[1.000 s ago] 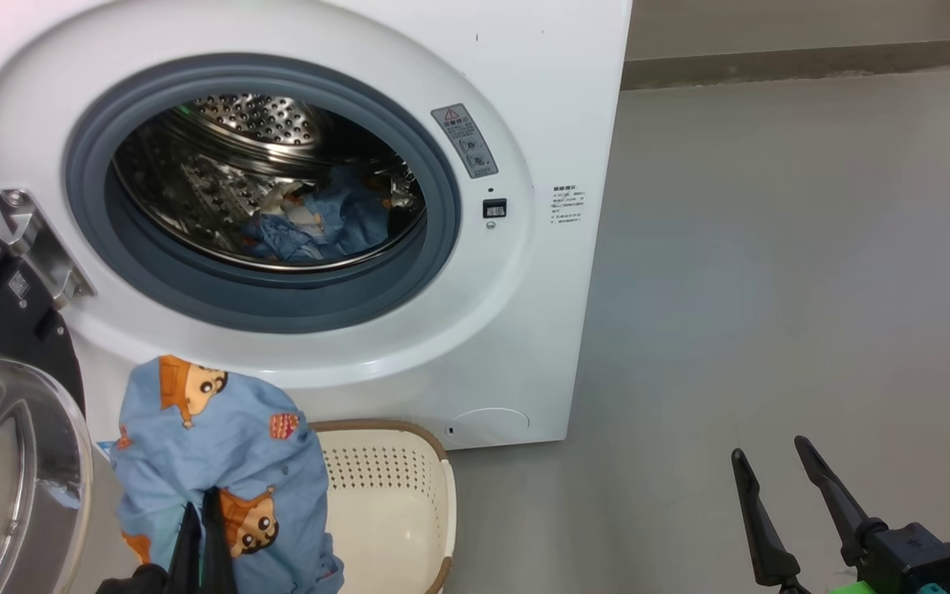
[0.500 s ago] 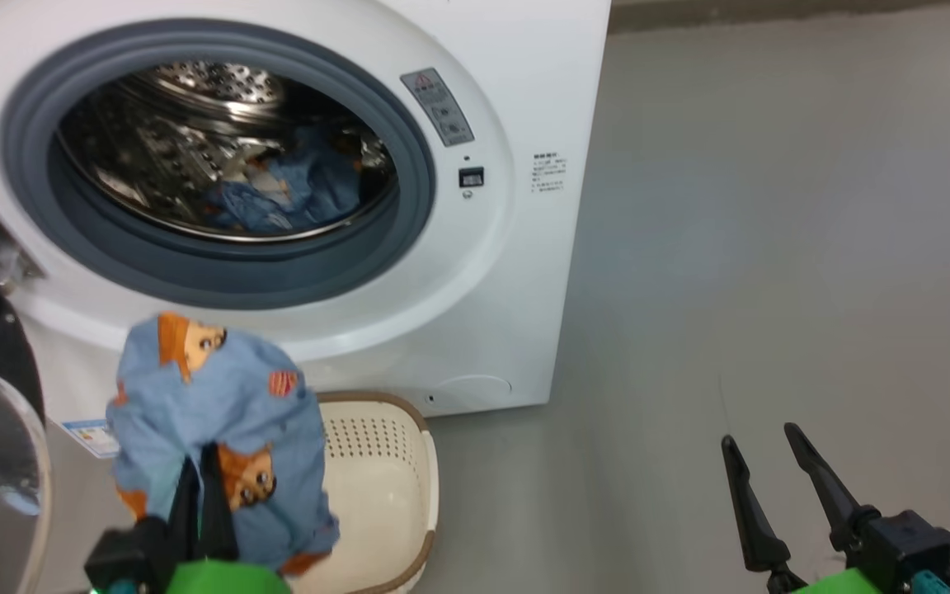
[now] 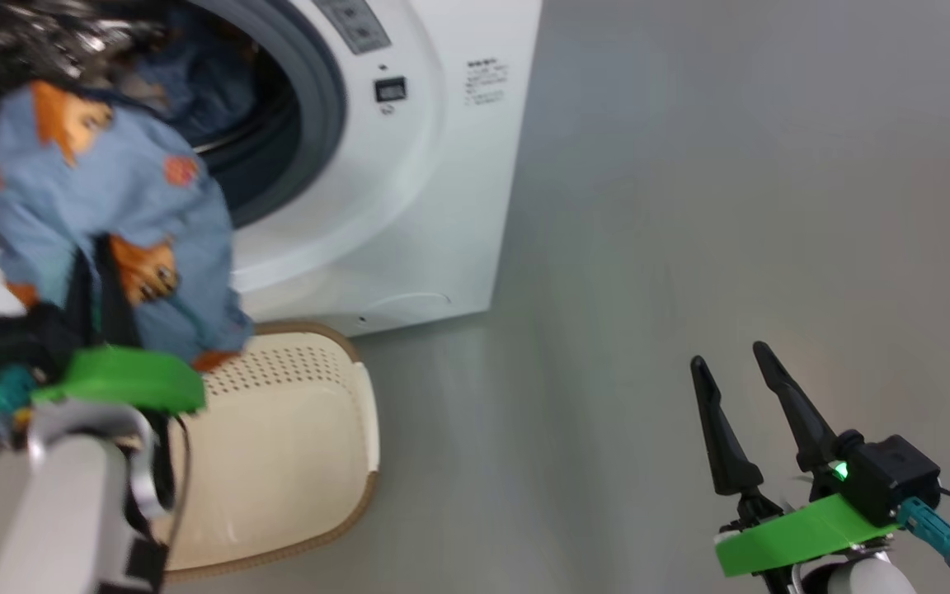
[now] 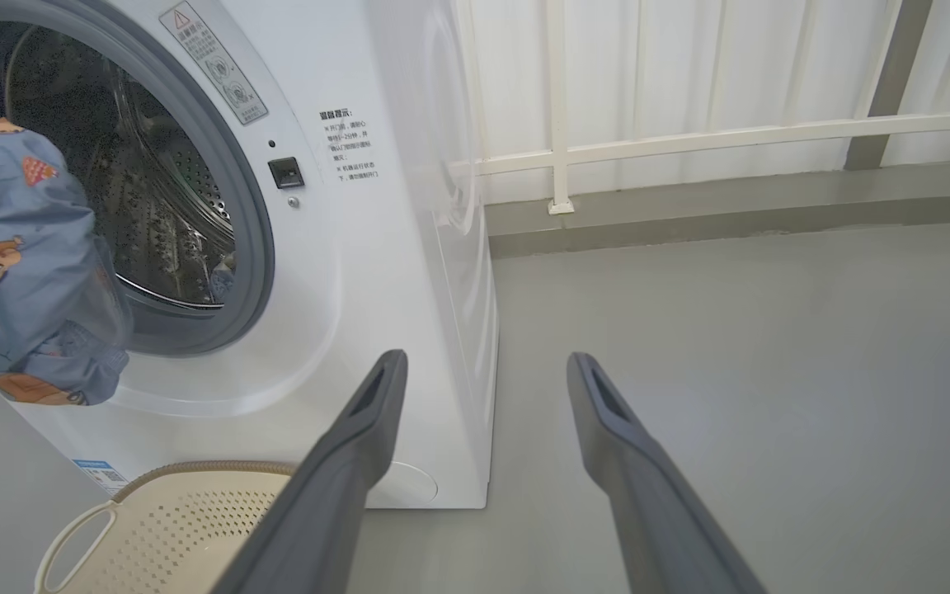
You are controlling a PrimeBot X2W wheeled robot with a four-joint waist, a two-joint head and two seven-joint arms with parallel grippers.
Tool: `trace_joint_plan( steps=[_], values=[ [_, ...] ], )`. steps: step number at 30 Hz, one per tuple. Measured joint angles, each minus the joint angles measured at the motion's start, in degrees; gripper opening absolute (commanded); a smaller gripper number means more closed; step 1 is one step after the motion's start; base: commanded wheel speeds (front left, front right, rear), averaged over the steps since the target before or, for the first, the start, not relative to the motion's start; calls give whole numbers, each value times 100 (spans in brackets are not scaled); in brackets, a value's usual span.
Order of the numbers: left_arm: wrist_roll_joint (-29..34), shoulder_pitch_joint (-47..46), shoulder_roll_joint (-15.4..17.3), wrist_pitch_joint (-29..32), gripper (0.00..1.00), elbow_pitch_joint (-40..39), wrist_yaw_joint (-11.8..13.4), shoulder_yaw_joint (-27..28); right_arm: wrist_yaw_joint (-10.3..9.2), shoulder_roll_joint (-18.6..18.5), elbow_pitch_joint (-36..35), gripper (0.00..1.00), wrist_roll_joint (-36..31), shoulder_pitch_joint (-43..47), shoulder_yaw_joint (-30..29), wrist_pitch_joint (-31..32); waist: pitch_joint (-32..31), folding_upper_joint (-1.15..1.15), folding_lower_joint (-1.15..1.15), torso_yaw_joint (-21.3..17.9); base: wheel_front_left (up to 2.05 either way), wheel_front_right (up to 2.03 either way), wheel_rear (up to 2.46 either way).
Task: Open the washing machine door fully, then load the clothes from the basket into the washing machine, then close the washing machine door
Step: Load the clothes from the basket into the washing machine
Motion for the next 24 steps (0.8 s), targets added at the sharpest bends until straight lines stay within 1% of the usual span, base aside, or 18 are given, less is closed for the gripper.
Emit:
trace_joint_plan(
  steps=[2, 3, 5, 14, 20, 24],
  values=[
    [1, -371, 126, 45, 0, 214, 1, 78, 0, 0, 43, 100, 58, -91, 74, -1, 153, 0, 0, -123, 0, 0, 0],
    [1, -371, 126, 45, 0, 214, 1, 78, 0, 0, 43, 100, 58, -91, 74, -1, 153, 0, 0, -123, 0, 0, 0],
    [41, -760, 232, 93, 0, 503, 7, 101, 0, 0, 83, 100, 191, -135, 127, 0, 291, 0, 0, -252, 0, 0, 0],
    [243, -2401, 667, 300, 0, 2242, 8, 121, 0, -1, 188, 100, 229, -162, 527, 0, 783, 0, 0, -815, 0, 0, 0],
    [399, -3485, 1126, 343, 0, 3117, 100, 116, 0, 1, 218, 100, 238, -164, 592, 0, 1112, 0, 0, -1148, 0, 0, 0],
    [454, -4058, 1343, 342, 0, 3577, 99, 100, 0, 4, 227, 100, 268, -164, 632, 0, 1356, 0, 0, -1339, 0, 0, 0]
  ],
)
